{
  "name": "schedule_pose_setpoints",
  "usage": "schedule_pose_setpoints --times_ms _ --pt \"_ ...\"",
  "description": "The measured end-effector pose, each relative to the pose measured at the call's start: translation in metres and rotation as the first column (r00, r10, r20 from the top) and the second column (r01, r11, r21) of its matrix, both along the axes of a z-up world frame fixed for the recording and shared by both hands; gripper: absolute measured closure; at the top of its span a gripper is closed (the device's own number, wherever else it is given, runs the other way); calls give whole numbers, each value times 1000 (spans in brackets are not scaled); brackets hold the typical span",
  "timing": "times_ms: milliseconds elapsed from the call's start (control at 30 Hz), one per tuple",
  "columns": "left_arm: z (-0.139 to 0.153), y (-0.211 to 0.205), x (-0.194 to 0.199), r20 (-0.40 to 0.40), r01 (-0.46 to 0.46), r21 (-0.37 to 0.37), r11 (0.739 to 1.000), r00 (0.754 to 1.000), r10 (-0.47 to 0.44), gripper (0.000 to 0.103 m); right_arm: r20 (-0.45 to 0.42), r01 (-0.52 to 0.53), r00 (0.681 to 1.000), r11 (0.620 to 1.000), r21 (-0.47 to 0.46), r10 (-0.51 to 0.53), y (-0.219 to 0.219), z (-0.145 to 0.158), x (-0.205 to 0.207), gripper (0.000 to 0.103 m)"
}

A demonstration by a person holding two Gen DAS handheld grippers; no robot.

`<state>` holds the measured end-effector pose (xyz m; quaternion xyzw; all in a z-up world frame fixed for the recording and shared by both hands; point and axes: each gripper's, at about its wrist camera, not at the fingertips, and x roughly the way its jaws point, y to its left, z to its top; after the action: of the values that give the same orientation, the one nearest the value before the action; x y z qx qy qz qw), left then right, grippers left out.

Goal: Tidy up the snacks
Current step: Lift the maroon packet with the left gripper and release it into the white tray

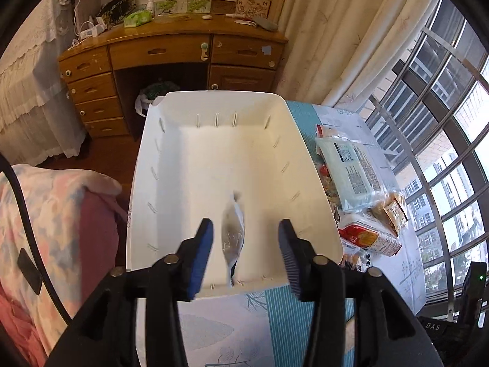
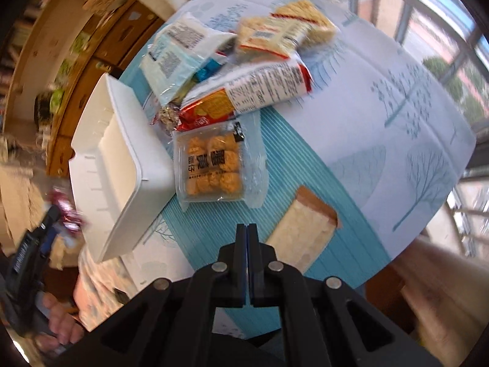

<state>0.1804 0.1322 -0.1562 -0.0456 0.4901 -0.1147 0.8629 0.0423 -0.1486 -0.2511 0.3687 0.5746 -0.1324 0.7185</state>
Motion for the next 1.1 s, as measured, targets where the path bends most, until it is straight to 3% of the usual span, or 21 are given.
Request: schedule_pose_setpoints --times_ms 100,533,733,933,1100 --pt "-1 0 -2 6 17 -9 1000 1000 -16 43 -20 30 999 999 15 -29 -3 -4 -5 103" --pt "5 -26 -28 -83 48 -31 998 995 -50 34 -113 116 988 988 106 -104 -13 -7 -21 101" --pt "10 -40 -39 -106 25 -59 998 994 -31 25 -181 165 974 975 151 -137 -21 -18 -21 90" --pt "0 -62 -48 -179 17 -75 997 983 -30 19 -247 205 957 959 197 -154 -26 -36 -20 76" --pt "-17 -72 -51 -259 -30 -74 997 966 10 19 -300 275 934 929 247 -196 -35 -57 -24 58"
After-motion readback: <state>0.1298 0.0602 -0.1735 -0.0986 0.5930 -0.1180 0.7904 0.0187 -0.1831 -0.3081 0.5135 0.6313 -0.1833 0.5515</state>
